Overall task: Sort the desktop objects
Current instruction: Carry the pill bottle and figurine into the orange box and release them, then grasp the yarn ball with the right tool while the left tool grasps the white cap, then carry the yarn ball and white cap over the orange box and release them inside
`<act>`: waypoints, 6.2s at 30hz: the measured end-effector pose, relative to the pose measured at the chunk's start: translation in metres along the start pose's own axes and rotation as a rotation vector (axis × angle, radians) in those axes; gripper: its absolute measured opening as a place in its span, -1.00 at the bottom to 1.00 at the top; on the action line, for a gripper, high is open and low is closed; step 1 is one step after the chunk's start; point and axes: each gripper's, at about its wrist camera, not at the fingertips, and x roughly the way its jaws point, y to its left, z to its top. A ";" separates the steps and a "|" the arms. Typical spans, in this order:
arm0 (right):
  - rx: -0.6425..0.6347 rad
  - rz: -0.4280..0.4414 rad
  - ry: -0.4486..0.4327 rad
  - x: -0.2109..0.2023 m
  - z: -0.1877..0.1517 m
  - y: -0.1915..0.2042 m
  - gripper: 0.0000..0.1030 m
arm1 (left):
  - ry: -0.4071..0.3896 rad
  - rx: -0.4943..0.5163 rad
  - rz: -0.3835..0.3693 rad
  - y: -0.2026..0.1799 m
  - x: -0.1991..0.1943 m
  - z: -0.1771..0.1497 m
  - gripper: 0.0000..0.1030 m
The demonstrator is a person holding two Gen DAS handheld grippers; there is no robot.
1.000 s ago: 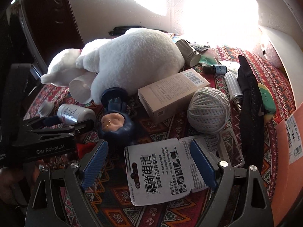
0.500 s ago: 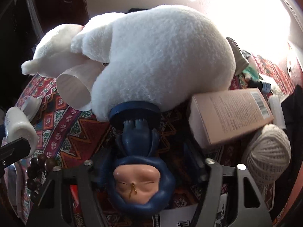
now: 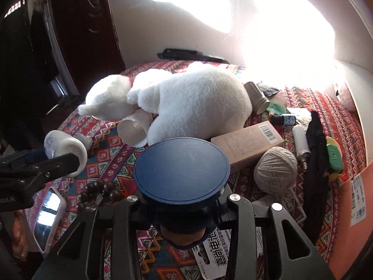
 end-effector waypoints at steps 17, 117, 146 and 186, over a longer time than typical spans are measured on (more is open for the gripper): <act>0.132 -0.046 -0.273 -0.180 -0.042 -0.032 -0.23 | -0.165 0.191 -0.075 -0.107 -0.084 -0.033 0.62; 0.163 -0.281 -0.013 -0.043 -0.032 -0.052 0.84 | 0.084 -0.115 0.243 0.054 0.034 -0.023 0.83; 0.217 -0.205 0.079 0.052 0.002 -0.112 0.02 | 0.077 -0.104 0.264 0.097 0.074 0.005 0.25; 0.179 -0.263 -0.349 -0.256 -0.087 -0.100 0.03 | -0.076 0.264 -0.122 -0.222 -0.074 -0.058 0.25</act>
